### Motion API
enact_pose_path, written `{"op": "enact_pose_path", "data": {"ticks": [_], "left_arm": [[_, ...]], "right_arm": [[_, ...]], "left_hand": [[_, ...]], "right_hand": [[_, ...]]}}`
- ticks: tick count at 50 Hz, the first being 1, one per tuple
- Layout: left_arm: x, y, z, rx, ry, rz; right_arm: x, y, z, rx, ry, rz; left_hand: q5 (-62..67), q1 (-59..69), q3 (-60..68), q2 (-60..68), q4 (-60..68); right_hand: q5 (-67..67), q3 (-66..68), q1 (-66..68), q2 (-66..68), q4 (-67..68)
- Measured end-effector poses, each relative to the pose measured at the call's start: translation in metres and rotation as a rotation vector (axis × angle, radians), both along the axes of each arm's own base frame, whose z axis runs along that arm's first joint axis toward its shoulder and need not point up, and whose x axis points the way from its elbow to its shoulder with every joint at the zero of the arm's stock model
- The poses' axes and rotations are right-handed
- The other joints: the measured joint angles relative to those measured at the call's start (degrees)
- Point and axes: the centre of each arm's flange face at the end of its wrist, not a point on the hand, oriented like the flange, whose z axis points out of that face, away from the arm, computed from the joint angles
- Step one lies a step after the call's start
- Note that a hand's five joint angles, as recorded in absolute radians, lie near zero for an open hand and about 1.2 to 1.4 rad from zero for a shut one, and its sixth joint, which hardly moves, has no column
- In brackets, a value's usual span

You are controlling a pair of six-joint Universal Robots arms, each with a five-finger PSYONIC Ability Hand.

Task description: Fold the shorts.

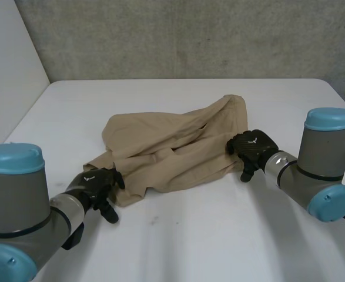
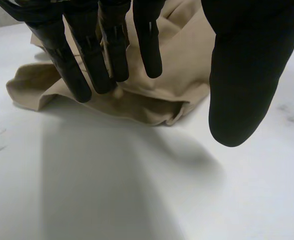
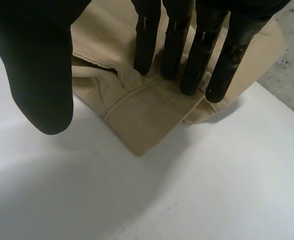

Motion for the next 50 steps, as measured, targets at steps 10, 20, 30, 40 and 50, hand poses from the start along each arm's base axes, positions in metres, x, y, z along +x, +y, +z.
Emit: {"op": "enact_pose_path", "data": {"ticks": [10, 20, 30, 40, 50], "left_arm": [[-0.001, -0.018, -0.007, -0.013, 0.001, 0.017], [-0.006, -0.031, -0.008, -0.054, -0.005, 0.009], [-0.012, -0.045, -0.010, -0.097, -0.034, -0.016], [-0.017, -0.053, -0.014, -0.113, -0.064, -0.041], [-0.020, -0.057, -0.018, -0.128, -0.083, -0.049]], "right_arm": [[0.004, -0.012, -0.003, -0.031, -0.008, 0.000], [0.007, -0.020, -0.013, -0.045, 0.010, 0.008], [0.008, -0.022, -0.004, -0.082, 0.001, 0.010], [0.006, -0.016, 0.005, -0.087, -0.007, 0.003], [0.003, -0.014, 0.004, -0.076, 0.002, -0.022]], "left_hand": [[-1.00, -1.05, -1.16, -0.74, -0.86], [-1.00, -1.05, -1.16, -0.74, -0.86], [-1.00, -1.05, -1.16, -0.74, -0.86], [-0.98, -1.05, -1.16, -0.74, -0.85], [31.11, 31.91, 31.15, 31.83, 31.59]], "right_hand": [[6.42, 6.69, 5.63, 7.57, 6.67], [13.43, 13.78, 11.21, 15.05, 13.87], [34.62, 35.26, 26.21, 35.87, 36.43], [35.30, 35.26, 26.20, 35.87, 36.43], [35.30, 35.26, 26.20, 35.87, 36.44]]}}
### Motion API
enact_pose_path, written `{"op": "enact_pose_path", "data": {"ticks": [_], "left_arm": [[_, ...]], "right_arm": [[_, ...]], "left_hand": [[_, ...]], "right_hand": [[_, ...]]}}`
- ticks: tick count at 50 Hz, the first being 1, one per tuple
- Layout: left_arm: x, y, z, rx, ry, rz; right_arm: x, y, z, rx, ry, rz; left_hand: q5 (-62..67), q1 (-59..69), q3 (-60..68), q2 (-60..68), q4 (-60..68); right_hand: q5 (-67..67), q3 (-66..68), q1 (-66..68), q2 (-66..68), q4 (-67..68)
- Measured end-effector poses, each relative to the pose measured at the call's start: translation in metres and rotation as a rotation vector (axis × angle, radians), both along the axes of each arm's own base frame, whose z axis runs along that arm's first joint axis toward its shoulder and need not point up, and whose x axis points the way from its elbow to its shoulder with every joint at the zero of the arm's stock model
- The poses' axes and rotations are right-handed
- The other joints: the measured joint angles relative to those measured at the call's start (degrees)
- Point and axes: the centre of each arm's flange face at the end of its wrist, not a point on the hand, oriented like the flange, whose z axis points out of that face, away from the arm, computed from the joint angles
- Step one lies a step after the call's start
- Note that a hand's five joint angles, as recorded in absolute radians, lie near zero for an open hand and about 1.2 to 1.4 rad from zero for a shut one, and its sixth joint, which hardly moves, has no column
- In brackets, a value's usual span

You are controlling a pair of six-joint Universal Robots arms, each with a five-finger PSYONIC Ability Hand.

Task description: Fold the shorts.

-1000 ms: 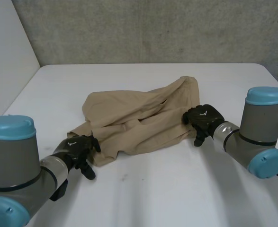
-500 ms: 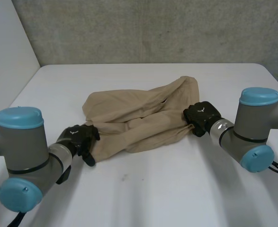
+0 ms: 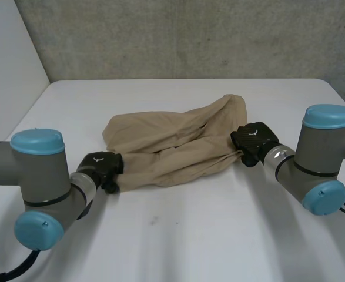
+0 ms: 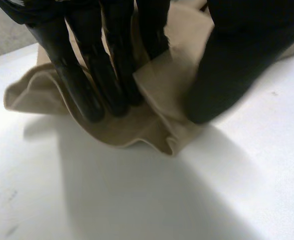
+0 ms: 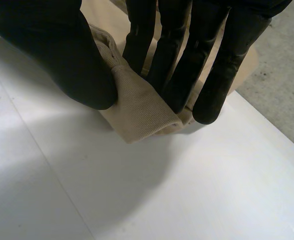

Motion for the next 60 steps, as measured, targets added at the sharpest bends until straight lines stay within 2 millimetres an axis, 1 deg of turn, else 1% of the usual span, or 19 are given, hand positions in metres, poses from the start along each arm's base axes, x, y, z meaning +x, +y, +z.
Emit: {"op": "enact_pose_path", "data": {"ticks": [3, 7, 13, 17, 21, 23, 26, 29, 30, 31, 32, 33, 35, 40, 51, 52, 55, 56, 60], "left_arm": [[0.001, -0.002, 0.007, -0.033, 0.003, 0.020], [0.003, -0.002, 0.029, -0.103, 0.020, 0.050], [0.007, 0.005, 0.088, -0.256, 0.083, 0.076], [0.013, 0.019, 0.145, -0.403, 0.150, 0.079], [0.015, 0.025, 0.166, -0.457, 0.175, 0.079], [0.023, 0.040, 0.212, -0.575, 0.229, 0.082], [0.031, 0.057, 0.256, -0.678, 0.276, 0.087], [0.038, 0.073, 0.287, -0.744, 0.308, 0.090], [0.038, 0.073, 0.287, -0.744, 0.308, 0.090], [0.043, 0.083, 0.304, -0.777, 0.326, 0.091], [0.043, 0.083, 0.304, -0.777, 0.326, 0.091], [0.045, 0.088, 0.311, -0.789, 0.333, 0.092], [0.048, 0.095, 0.319, -0.800, 0.342, 0.093], [0.047, 0.089, 0.306, -0.744, 0.317, 0.089], [0.029, 0.024, 0.204, -0.429, 0.186, 0.083], [0.025, 0.009, 0.194, -0.411, 0.177, 0.089], [0.020, -0.010, 0.186, -0.408, 0.174, 0.096], [0.016, -0.029, 0.185, -0.434, 0.182, 0.104], [0.009, -0.058, 0.197, -0.521, 0.212, 0.125]], "right_arm": [[-0.002, 0.000, 0.004, -0.008, 0.002, -0.015], [-0.004, 0.002, 0.016, -0.028, 0.003, -0.035], [-0.010, 0.012, 0.052, -0.072, -0.004, -0.057], [-0.016, 0.027, 0.098, -0.126, -0.020, -0.062], [-0.018, 0.033, 0.114, -0.150, -0.029, -0.062], [-0.022, 0.047, 0.162, -0.246, -0.065, -0.061], [-0.029, 0.067, 0.212, -0.357, -0.107, -0.063], [-0.036, 0.086, 0.251, -0.443, -0.138, -0.067], [-0.036, 0.086, 0.251, -0.443, -0.138, -0.067], [-0.037, 0.088, 0.256, -0.452, -0.142, -0.067], [-0.037, 0.088, 0.256, -0.452, -0.142, -0.067], [-0.043, 0.104, 0.279, -0.497, -0.158, -0.068], [-0.048, 0.116, 0.293, -0.512, -0.161, -0.067], [-0.047, 0.119, 0.284, -0.440, -0.129, -0.055], [-0.028, 0.074, 0.200, -0.174, -0.032, -0.030], [-0.023, 0.060, 0.185, -0.155, -0.023, -0.032], [-0.019, 0.046, 0.173, -0.155, -0.020, -0.039], [-0.014, 0.031, 0.165, -0.188, -0.026, -0.053], [-0.005, 0.007, 0.166, -0.306, -0.061, -0.088]], "left_hand": [[0.00, 0.00, 0.00, 0.00, 0.00], [6.07, 3.81, 7.87, 7.96, 9.22], [6.07, 3.81, 7.91, 8.03, 9.27], [6.07, 3.81, 8.00, 8.08, 9.27], [6.07, 3.81, 8.00, 8.08, 9.27], [6.07, 3.80, 8.04, 8.20, 9.27], [6.07, 3.81, 8.04, 8.27, 9.27], [6.07, 3.81, 8.04, 8.29, 9.27], [6.07, 3.81, 8.04, 8.29, 9.27], [6.07, 3.80, 8.04, 8.29, 9.27], [6.07, 3.80, 8.04, 8.29, 9.27], [6.07, 3.80, 8.04, 8.30, 9.27], [6.07, 3.80, 8.04, 8.30, 9.27], [6.07, 3.81, 8.05, 8.31, 9.27], [6.07, 3.80, 8.21, 8.39, 9.28], [6.07, 3.81, 8.28, 8.42, 9.33], [6.07, 3.81, 8.29, 8.43, 9.47], [6.07, 3.81, 8.29, 8.44, 9.48], [6.07, 3.81, 8.29, 8.44, 9.49]], "right_hand": [[0.00, 0.00, 0.00, 0.00, 0.00], [0.00, 0.00, 0.00, 0.00, 0.00], [0.00, 0.00, 0.00, 0.24, 0.00], [0.00, 0.00, 0.00, 0.74, 0.00], [0.00, 0.00, 0.00, 0.74, 0.00], [0.00, 0.40, 0.34, 0.75, 0.22], [0.13, 0.73, 0.82, 0.75, 0.25], [0.45, 0.73, 0.82, 0.75, 0.25], [0.45, 0.73, 0.82, 0.75, 0.25], [0.78, 0.73, 0.82, 0.75, 0.25], [0.78, 0.73, 0.82, 0.75, 0.25], [0.98, 0.73, 0.82, 0.75, 0.25], [1.18, 0.73, 0.82, 0.75, 0.24], [1.21, 0.73, 0.82, 0.75, 0.25], [1.21, 1.08, 0.83, 0.75, 0.24], [1.21, 1.08, 0.83, 0.75, 0.25], [1.21, 1.09, 0.82, 0.75, 0.25], [1.21, 1.08, 0.82, 0.75, 0.24], [1.21, 1.09, 0.82, 0.75, 0.25]]}}
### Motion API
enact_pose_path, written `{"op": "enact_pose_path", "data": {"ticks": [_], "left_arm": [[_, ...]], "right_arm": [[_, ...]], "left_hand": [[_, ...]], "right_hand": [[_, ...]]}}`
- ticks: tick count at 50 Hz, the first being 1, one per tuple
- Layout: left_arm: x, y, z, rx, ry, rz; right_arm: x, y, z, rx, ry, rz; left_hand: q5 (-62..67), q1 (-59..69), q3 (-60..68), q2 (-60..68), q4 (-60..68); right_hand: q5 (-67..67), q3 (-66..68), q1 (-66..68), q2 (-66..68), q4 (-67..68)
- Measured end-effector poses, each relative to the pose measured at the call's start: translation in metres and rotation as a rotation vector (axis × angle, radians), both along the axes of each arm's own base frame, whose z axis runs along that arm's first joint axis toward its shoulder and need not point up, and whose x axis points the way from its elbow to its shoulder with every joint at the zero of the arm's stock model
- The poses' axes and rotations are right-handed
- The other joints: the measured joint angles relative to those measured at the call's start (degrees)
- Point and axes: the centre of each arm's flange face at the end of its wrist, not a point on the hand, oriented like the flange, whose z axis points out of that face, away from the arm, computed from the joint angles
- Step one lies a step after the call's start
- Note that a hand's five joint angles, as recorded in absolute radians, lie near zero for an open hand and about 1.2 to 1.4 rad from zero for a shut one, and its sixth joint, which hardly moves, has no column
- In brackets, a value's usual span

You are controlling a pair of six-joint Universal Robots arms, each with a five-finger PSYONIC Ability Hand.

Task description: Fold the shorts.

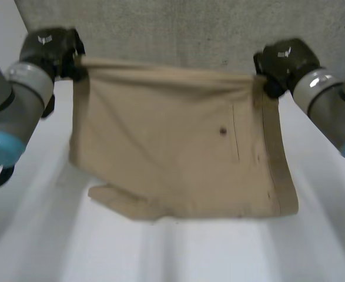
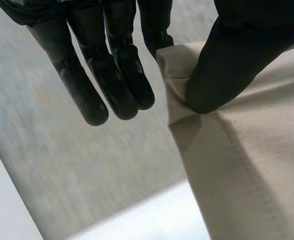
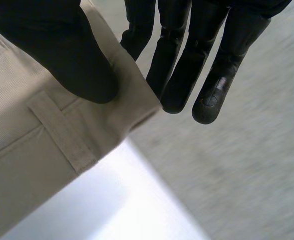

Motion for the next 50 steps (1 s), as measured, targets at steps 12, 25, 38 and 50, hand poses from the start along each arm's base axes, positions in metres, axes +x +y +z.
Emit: {"op": "enact_pose_path", "data": {"ticks": [12, 25, 38, 50], "left_arm": [[0.005, -0.008, 0.136, -0.535, 0.252, 0.124], [0.014, 0.040, 0.083, -0.361, 0.226, 0.063], [0.028, 0.088, -0.106, 0.193, 0.009, 0.032], [0.034, 0.117, -0.151, 0.422, -0.120, 0.016]], "right_arm": [[0.004, -0.005, 0.125, -0.660, -0.288, -0.089], [0.011, 0.016, 0.077, -0.429, -0.191, -0.024], [0.009, 0.024, -0.091, 0.080, 0.033, 0.017], [-0.011, 0.068, -0.137, 0.351, 0.138, 0.013]], "left_hand": [[0.00, 0.00, 0.01, 0.01, 0.00], [0.00, 0.00, 0.00, 0.02, 0.00], [0.00, 0.00, 0.00, 0.03, 0.00], [0.00, 0.00, 0.01, 0.03, 0.00]], "right_hand": [[0.00, 0.00, 0.36, 0.02, 0.00], [0.21, 0.00, 1.83, 0.03, 0.00], [0.37, 0.00, 2.84, 0.03, 0.00], [0.44, 0.00, 2.84, 0.03, 0.00]]}}
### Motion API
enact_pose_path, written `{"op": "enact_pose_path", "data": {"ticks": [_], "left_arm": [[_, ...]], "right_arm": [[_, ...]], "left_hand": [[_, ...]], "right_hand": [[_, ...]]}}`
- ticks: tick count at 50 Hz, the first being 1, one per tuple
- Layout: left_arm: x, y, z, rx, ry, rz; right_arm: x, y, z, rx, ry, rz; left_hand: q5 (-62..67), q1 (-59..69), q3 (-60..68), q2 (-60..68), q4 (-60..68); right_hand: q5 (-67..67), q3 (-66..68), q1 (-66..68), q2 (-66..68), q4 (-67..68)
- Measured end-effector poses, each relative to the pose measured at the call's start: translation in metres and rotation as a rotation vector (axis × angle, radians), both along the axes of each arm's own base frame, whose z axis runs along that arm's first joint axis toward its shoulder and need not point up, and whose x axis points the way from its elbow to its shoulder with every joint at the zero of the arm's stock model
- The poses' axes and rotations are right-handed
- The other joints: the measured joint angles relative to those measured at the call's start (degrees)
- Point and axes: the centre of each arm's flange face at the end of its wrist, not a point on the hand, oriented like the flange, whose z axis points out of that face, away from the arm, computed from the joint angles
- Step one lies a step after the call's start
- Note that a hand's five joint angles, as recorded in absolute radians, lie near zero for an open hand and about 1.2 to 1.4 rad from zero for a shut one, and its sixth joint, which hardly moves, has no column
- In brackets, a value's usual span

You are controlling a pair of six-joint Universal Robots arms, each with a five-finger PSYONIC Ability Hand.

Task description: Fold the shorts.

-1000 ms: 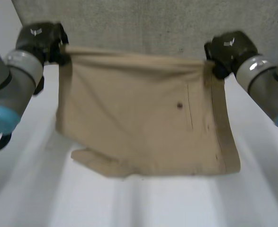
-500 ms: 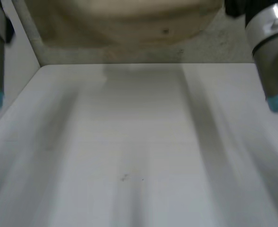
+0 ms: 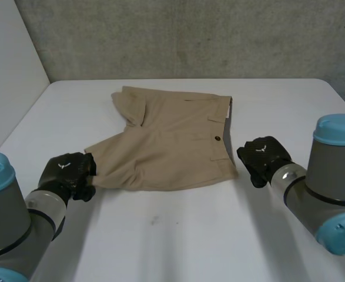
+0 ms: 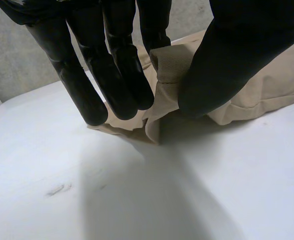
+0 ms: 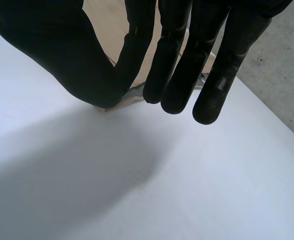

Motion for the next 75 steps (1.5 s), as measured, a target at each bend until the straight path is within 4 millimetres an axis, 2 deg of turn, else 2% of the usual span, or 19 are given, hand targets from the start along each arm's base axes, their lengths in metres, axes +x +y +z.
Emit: {"op": "enact_pose_path", "data": {"ticks": [1, 3, 4, 5, 6, 8, 15, 18, 19, 20, 21, 26, 36, 45, 47, 57, 62, 66, 75], "left_arm": [[0.000, 0.001, 0.002, 0.001, -0.003, -0.002], [0.001, 0.003, 0.009, -0.006, -0.004, -0.009], [0.001, 0.004, 0.010, -0.008, -0.003, -0.010], [0.002, 0.004, 0.015, -0.018, -0.001, -0.013], [0.001, 0.004, 0.019, -0.029, 0.004, -0.015], [0.001, 0.004, 0.021, -0.035, 0.006, -0.017], [-0.006, -0.002, 0.051, -0.139, 0.052, -0.037], [-0.009, -0.003, 0.059, -0.167, 0.065, -0.044], [-0.015, -0.002, 0.074, -0.216, 0.093, -0.063], [-0.015, -0.002, 0.074, -0.216, 0.093, -0.063], [-0.020, 0.000, 0.086, -0.251, 0.114, -0.079], [-0.029, 0.005, 0.107, -0.312, 0.154, -0.108], [-0.035, 0.000, 0.126, -0.366, 0.193, -0.116], [-0.039, -0.011, 0.153, -0.419, 0.288, -0.101], [-0.039, -0.013, 0.160, -0.433, 0.312, -0.099], [-0.041, -0.016, 0.169, -0.452, 0.333, -0.100], [-0.041, -0.017, 0.166, -0.445, 0.327, -0.098], [-0.041, -0.018, 0.163, -0.437, 0.323, -0.096], [-0.041, -0.019, 0.163, -0.437, 0.322, -0.095]], "right_arm": [[-0.001, 0.003, 0.002, 0.002, -0.001, -0.001], [-0.004, 0.010, 0.009, 0.003, -0.012, -0.004], [-0.004, 0.011, 0.010, 0.003, -0.014, -0.004], [-0.005, 0.014, 0.012, 0.004, -0.028, -0.007], [-0.006, 0.015, 0.013, 0.003, -0.046, -0.011], [-0.006, 0.016, 0.013, 0.003, -0.055, -0.012], [-0.002, 0.014, 0.010, 0.031, -0.239, -0.059], [-0.001, 0.012, 0.007, 0.049, -0.275, -0.066], [0.002, 0.010, 0.000, 0.077, -0.317, -0.067], [0.002, 0.010, 0.000, 0.077, -0.317, -0.067], [0.005, 0.009, -0.006, 0.094, -0.341, -0.059], [0.012, 0.003, -0.013, 0.097, -0.364, -0.028], [0.022, -0.014, -0.027, 0.088, -0.351, -0.002], [0.026, -0.024, -0.040, 0.102, -0.342, -0.009], [0.027, -0.027, -0.043, 0.103, -0.344, -0.011], [0.029, -0.031, -0.045, 0.106, -0.355, -0.018], [0.030, -0.023, -0.038, 0.136, -0.374, -0.027], [0.028, -0.010, -0.024, 0.188, -0.407, -0.043], [0.027, 0.006, -0.023, 0.255, -0.433, -0.053]], "left_hand": [[0.00, 0.00, 0.00, 0.00, 0.00], [0.00, 0.00, 0.00, 0.00, 0.00], [0.00, 0.00, 0.00, 0.00, 0.00], [0.00, 0.00, 0.00, 0.00, 0.00], [0.00, 0.00, 0.00, 0.00, 0.00], [0.00, 0.00, 0.00, 0.00, 0.00], [0.00, 0.00, 0.00, 0.00, 0.00], [0.00, 0.00, 0.00, 0.00, 0.00], [0.00, 0.00, 0.00, 0.00, 0.00], [0.00, 0.00, 0.00, 0.00, 0.00], [0.00, 0.00, 0.00, 0.00, 0.00], [0.00, 0.00, 0.00, 0.00, 0.00], [0.00, 0.00, 0.00, 0.00, 0.00], [0.00, 0.00, 0.00, 0.00, 0.00], [0.00, 0.00, 0.00, 0.00, 0.00], [0.00, 0.00, 0.00, 0.00, 0.00], [0.00, 0.00, 0.00, 0.00, 0.00], [0.00, 0.00, 0.00, 0.00, 0.00], [0.00, 0.00, 0.00, 0.01, 0.00]], "right_hand": [[0.00, 0.00, 0.00, 0.00, 0.00], [-9.77, -11.00, -9.60, -10.75, -11.12], [-9.77, -11.00, -9.60, -10.75, -11.12], [-25.18, -26.61, -22.03, -27.11, -26.76], [-29.95, -31.04, -25.11, -30.74, -31.33], [-31.31, -32.28, -26.26, -31.89, -32.70], [-39.77, -40.79, -32.98, -40.24, -41.15], [-40.39, -41.22, -33.25, -40.68, -41.63], [-40.46, -41.22, -33.25, -40.68, -41.63], [-40.46, -41.22, -33.25, -40.68, -41.63], [-40.22, -40.98, -33.14, -40.45, -41.38], [-37.70, -38.40, -32.12, -37.96, -38.68], [-36.78, -36.83, -30.63, -36.52, -37.13], [-35.36, -35.26, -29.15, -34.85, -35.58], [-31.94, -31.22, -25.57, -30.70, -31.44], [-29.65, -28.54, -23.37, -28.47, -28.84], [-30.00, -29.65, -24.07, -29.29, -29.93], [-33.75, -35.03, -28.08, -34.21, -35.11], [-34.14, -35.45, -28.36, -34.70, -35.56]]}}
